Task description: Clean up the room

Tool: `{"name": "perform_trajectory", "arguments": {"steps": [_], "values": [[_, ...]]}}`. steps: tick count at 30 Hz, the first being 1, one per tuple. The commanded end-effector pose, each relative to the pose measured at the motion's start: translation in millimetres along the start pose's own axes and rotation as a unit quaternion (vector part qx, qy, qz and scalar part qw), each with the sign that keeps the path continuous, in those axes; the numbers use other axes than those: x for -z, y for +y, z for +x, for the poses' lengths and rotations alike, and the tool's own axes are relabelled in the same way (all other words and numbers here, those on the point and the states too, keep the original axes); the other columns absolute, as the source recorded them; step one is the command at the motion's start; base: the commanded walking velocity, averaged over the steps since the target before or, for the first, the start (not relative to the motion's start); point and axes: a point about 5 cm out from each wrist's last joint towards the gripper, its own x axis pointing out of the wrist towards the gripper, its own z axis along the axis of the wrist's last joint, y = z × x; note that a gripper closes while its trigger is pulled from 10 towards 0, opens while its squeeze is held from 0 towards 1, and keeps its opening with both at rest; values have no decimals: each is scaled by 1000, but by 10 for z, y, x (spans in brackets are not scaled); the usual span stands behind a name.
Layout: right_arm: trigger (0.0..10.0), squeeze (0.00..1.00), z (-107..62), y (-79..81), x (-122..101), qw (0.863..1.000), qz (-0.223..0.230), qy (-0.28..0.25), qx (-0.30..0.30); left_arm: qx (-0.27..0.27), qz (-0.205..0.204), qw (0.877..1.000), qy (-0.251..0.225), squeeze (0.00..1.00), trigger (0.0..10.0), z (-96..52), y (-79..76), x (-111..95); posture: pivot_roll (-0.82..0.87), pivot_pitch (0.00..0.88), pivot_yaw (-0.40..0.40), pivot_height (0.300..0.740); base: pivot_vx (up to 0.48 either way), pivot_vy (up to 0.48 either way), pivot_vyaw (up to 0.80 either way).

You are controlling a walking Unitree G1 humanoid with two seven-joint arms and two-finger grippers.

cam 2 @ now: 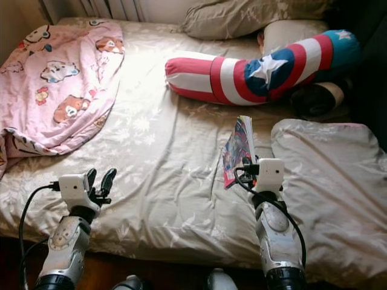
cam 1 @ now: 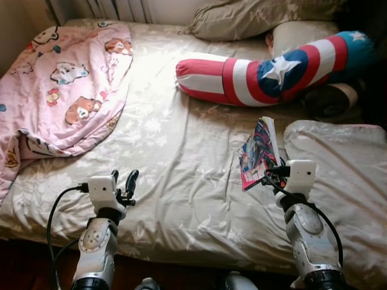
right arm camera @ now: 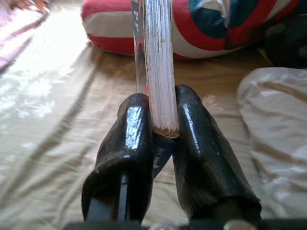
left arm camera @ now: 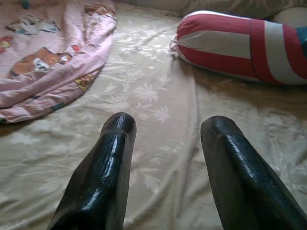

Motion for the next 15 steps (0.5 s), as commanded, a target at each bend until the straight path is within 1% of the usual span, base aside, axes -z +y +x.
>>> {"name": "perform_trajectory", "arguments": {"steps": [1, 3, 5, 8, 9, 11, 15], "values": [[10000, 0, 30, 52, -86, 1000, 1, -23, -7, -11, -1, 1000, 0, 0, 10000, -29, 71, 4, -32, 139, -35, 681, 0, 0, 0], [10000, 0, 34, 66, -93, 1000, 2, -24, -11, -10, -3, 1000, -2, 0, 10000, -2, 55, -17, -35, 161, -34, 666, 0, 0, 0], [10000, 0, 34, 56, -93, 1000, 3, -23, -10, -11, -8, 1000, -3, 0, 10000, 15, 50, -29, -36, 164, -34, 656, 0, 0, 0], [10000, 0, 31, 31, -91, 1000, 2, -23, -6, -13, -8, 1000, -5, 0, 10000, 38, 46, -43, -44, 185, -32, 641, 0, 0, 0], [10000, 0, 19, 6, -107, 999, 2, -32, -1, -11, -9, 1000, -5, 0, 10000, 50, 29, -45, -45, 190, -30, 636, 0, 0, 0], [10000, 0, 5, -12, -131, 999, 4, -45, 1, -9, -9, 1000, -5, 0, 10000, 56, 12, -45, -44, 191, -30, 636, 0, 0, 0], [10000, 0, 16, -40, -107, 999, 13, -34, 18, -5, -14, 1000, -7, 0, 10000, 66, -6, -60, -39, 205, -29, 636, 0, 0, 0]]}}
